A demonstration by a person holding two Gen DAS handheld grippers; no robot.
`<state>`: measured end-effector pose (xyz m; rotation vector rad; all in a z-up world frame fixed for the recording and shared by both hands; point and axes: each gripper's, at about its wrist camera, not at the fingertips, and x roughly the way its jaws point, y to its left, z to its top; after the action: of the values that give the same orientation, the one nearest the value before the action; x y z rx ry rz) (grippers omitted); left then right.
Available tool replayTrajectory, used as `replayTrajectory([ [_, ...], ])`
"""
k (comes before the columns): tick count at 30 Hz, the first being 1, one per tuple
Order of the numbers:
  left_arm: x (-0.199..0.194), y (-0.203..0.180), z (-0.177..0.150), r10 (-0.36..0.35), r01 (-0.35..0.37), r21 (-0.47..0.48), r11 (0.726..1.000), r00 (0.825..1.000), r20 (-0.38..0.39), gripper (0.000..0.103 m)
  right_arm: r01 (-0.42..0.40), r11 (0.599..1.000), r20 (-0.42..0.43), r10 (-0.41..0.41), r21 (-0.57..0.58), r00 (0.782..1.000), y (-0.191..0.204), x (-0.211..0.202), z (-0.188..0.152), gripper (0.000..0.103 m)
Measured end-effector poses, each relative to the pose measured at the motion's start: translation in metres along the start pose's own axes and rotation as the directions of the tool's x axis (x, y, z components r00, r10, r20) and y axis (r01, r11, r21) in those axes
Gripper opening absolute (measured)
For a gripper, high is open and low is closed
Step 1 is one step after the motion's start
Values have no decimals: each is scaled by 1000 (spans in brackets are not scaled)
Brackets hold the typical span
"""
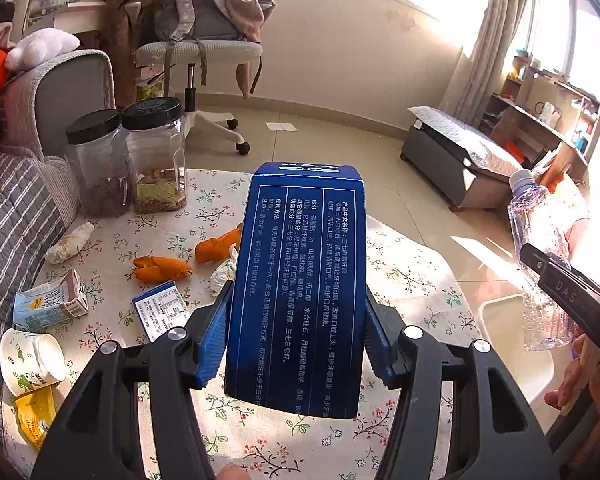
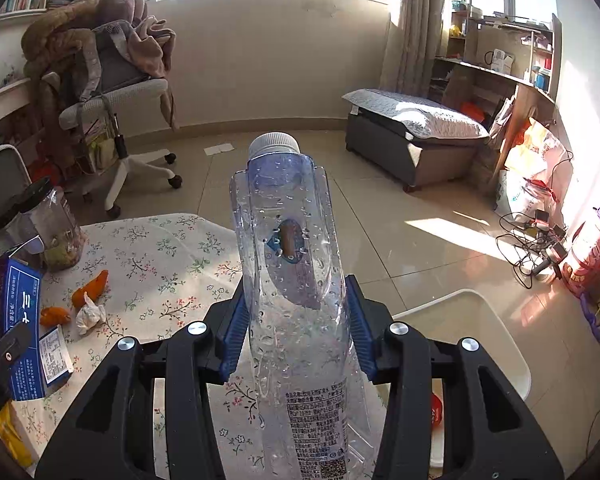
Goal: Collect trash
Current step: 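Carry the bottle and blue box to the white bin and release both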
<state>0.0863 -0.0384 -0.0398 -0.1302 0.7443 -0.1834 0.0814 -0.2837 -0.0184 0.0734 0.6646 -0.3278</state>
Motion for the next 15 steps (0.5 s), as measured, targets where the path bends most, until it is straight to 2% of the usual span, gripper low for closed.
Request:
replayTrajectory([
  [5,7,-27,-7,-31,32,47,998,999,-19,57,105,991,-39,-102,84,994,-50,11,-3,43],
  [12,19,-73,-12,-104,108,63,992,992,-67,57,241,955,-129,-220,174,967,-114,29,-17,46],
  [14,22,-92,-11,-129,135,80,988,989,-74,57,275,940,-128,-253,203,959,-129,27,-20,70],
  [15,22,-102,-10,-143,149,89,985,987,-75,57,292,931,-123,-270,218,955,-136,25,-20,78],
])
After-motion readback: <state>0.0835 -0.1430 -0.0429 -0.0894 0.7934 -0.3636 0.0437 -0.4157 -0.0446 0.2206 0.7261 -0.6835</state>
